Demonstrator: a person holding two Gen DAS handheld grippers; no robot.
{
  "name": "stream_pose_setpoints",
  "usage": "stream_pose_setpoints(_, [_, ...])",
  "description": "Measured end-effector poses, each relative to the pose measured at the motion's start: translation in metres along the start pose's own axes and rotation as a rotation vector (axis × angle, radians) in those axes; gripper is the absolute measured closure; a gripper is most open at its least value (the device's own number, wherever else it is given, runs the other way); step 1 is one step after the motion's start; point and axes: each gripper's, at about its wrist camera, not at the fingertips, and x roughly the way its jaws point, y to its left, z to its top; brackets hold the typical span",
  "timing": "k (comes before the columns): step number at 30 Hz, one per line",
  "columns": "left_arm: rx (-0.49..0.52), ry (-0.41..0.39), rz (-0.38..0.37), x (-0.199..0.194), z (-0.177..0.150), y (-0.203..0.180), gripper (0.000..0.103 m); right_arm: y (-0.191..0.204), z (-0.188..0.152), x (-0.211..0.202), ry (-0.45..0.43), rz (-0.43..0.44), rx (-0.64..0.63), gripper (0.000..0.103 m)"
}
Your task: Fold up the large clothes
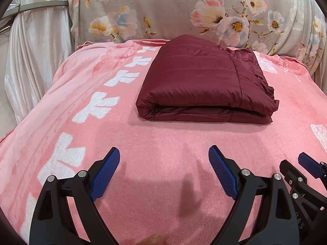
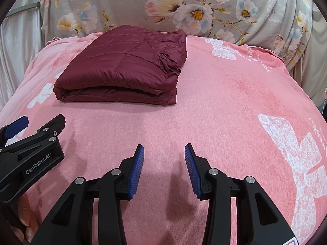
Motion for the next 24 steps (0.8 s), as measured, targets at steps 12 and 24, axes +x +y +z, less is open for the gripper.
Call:
stream_pose_setpoints(12, [0.009, -0.009, -0.007, -0.0026, -0.0010, -0.0054, 0.017, -0.0001, -0.0004, 0.0004, 0.000, 0.000, 0.000, 0.062])
stream_pose_setpoints(24, [0.010, -0.016, -0.007, -0.0040, -0.0026, -0.0076, 0.018, 0.0014, -0.0011, 0.0004, -0.002, -0.001, 0.001, 0.062])
